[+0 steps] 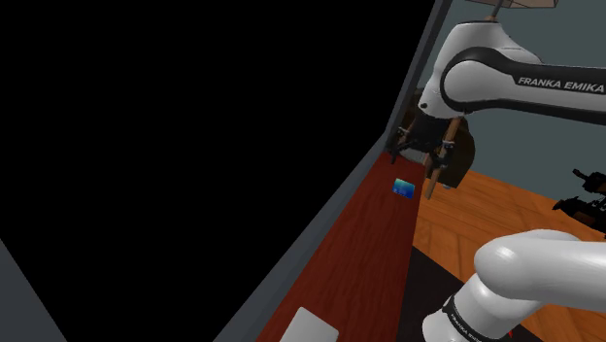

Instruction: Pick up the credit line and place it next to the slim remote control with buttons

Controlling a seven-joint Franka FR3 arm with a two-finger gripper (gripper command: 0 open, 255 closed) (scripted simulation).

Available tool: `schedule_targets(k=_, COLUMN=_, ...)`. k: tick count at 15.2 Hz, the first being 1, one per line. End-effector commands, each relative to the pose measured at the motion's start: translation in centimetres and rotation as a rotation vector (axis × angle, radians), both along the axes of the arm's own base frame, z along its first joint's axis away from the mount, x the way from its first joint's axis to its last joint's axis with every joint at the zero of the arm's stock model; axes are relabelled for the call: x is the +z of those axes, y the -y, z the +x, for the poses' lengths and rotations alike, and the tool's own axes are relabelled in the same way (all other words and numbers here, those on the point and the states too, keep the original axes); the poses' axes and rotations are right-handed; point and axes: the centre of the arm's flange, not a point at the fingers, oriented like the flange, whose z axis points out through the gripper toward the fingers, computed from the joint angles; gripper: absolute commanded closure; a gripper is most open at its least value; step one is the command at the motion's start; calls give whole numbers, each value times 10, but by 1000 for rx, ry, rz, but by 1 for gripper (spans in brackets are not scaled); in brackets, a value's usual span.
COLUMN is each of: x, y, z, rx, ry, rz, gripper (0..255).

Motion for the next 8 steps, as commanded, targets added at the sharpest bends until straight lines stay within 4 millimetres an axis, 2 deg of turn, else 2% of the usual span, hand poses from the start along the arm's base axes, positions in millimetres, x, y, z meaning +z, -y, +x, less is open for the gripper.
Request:
schedule_targets(k=1, x=-9, y=4, z=-2, rx=-91, ry=10, rz=-17, gripper=0)
schedule_targets(k=6, x=-35, y=8, z=-1, rx=-91, ry=10, rz=-17, gripper=0)
schedule_targets(k=8, x=-38, y=9, z=-1, rx=-91, ry=10, rz=-17, gripper=0)
